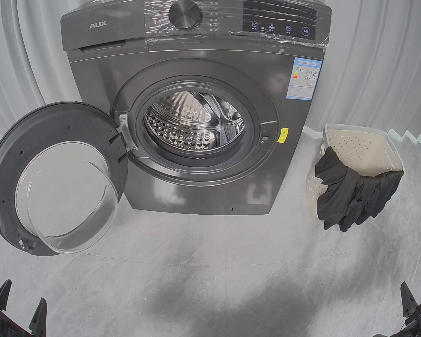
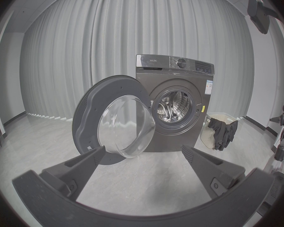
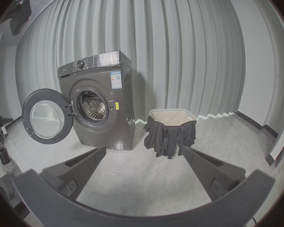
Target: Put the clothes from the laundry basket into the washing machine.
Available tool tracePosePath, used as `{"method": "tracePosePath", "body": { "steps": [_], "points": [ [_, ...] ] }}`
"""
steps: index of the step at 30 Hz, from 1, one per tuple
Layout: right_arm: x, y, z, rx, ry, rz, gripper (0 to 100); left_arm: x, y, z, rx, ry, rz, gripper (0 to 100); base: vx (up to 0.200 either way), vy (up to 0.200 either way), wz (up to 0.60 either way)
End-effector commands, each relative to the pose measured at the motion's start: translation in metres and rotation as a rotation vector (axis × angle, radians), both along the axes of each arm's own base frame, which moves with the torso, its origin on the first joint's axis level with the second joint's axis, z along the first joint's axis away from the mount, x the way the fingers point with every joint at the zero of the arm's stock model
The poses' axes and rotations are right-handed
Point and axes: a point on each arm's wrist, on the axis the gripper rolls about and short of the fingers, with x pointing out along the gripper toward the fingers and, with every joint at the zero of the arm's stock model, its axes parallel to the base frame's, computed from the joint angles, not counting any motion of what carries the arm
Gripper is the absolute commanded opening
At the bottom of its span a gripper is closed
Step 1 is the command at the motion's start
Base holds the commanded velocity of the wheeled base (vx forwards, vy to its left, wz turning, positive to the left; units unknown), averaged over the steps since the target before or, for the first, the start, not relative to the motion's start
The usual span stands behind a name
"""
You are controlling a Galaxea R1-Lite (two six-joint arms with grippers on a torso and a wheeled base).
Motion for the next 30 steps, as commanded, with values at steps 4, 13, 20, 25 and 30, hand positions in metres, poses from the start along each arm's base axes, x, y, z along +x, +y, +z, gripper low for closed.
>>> {"method": "tracePosePath", "body": {
  "steps": [4,13,20,25,30],
  "points": [
    [-0.0003,0.0000,-0.0012,0.000,-0.004,0.000,100,0.0000,0.0000,-0.0048,-0.001,0.000,0.000,100,0.000,0.000,0.00],
    [-0.0003,0.0000,-0.0012,0.000,-0.004,0.000,100,0.0000,0.0000,-0.0048,-0.002,0.000,0.000,100,0.156,0.000,0.00],
    [-0.0003,0.0000,-0.0012,-0.001,-0.004,0.000,100,0.0000,0.0000,-0.0048,-0.004,0.000,0.000,100,0.057,0.000,0.00],
    [-0.0003,0.0000,-0.0012,-0.001,-0.004,0.000,100,0.0000,0.0000,-0.0048,-0.005,0.000,0.002,100,0.000,0.000,0.00],
    [-0.0003,0.0000,-0.0012,-0.001,-0.004,0.000,100,0.0000,0.0000,-0.0050,-0.005,0.002,0.002,100,0.000,-0.120,0.00]
  ]
}}
